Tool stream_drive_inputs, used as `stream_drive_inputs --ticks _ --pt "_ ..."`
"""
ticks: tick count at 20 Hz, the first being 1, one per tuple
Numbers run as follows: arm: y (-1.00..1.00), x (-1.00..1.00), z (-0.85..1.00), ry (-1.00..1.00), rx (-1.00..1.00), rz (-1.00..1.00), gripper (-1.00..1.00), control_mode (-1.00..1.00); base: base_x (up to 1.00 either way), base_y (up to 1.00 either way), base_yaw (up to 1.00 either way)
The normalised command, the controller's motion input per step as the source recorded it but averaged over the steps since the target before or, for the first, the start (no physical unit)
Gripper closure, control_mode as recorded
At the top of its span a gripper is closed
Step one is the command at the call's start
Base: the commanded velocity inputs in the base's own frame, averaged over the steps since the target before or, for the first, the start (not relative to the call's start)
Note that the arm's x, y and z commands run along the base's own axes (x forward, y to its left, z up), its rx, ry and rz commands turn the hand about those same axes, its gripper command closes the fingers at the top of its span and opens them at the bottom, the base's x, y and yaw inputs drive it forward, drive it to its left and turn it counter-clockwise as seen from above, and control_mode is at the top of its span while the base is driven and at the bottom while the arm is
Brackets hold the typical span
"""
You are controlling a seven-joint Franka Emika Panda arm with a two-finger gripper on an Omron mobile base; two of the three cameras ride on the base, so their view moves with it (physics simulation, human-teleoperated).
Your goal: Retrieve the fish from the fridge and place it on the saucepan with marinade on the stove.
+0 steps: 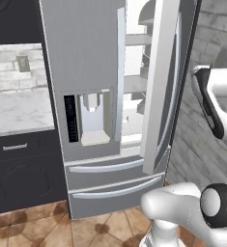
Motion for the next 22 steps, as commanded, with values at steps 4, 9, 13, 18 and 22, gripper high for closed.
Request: stream_drive_inputs --ticks 4,9,13,18,22 --pt "0.21 -0.86 -0.02 0.03 -0.06 -0.03 -1.0 -1.0 0.0 0.0 0.0" --pt "0.98 -0.39 -0.44 -0.06 -0.2 0.0 -1.0 -1.0 0.0 0.0 0.0" --pt "1.0 -0.13 -0.58 0.0 -0.19 0.0 -1.0 -1.0 0.0 0.0 0.0" --pt "1.0 -0.01 -0.05 0.02 -0.11 -0.04 -1.0 -1.0 0.0 0.0 0.0" --pt "1.0 0.09 0.0 0.12 -0.1 -0.05 -1.0 -1.0 0.0 0.0 0.0"
